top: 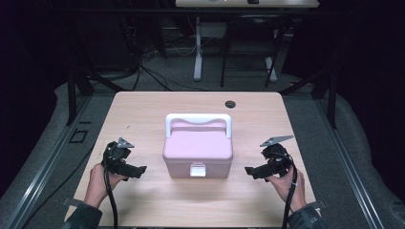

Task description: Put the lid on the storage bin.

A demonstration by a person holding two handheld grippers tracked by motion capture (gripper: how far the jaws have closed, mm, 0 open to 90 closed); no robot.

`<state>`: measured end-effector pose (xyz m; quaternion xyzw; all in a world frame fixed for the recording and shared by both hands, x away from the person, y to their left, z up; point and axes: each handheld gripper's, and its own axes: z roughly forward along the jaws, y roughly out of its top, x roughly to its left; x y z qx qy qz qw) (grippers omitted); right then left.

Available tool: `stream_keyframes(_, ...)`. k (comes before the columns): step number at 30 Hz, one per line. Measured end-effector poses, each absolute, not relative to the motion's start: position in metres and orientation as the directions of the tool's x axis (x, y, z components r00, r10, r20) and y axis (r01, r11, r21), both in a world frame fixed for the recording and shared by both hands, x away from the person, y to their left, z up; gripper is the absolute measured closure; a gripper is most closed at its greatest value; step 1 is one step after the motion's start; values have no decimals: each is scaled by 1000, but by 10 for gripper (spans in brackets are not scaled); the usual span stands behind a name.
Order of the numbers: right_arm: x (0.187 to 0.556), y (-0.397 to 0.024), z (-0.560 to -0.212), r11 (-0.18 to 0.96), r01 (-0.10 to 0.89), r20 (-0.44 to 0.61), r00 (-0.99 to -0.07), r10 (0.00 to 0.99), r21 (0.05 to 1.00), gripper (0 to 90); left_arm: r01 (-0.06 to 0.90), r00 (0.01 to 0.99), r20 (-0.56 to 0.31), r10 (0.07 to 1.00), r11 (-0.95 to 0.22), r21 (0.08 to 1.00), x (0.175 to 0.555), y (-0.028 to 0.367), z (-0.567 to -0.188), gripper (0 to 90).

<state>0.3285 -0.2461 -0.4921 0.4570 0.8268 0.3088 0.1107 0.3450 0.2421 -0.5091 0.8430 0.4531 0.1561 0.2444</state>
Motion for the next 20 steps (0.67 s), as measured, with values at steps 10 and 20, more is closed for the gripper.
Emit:
stream_keyframes(10, 349, -276, -519, 341, 773, 131, -475, 870, 534, 0, 701, 531, 54, 846, -474, 533, 352, 246, -521, 3)
stream_keyframes(20, 356, -276, -530, 358, 798, 120, -466, 876, 486, 0, 709, 527, 58, 848, -476, 520, 356, 248, -526, 2)
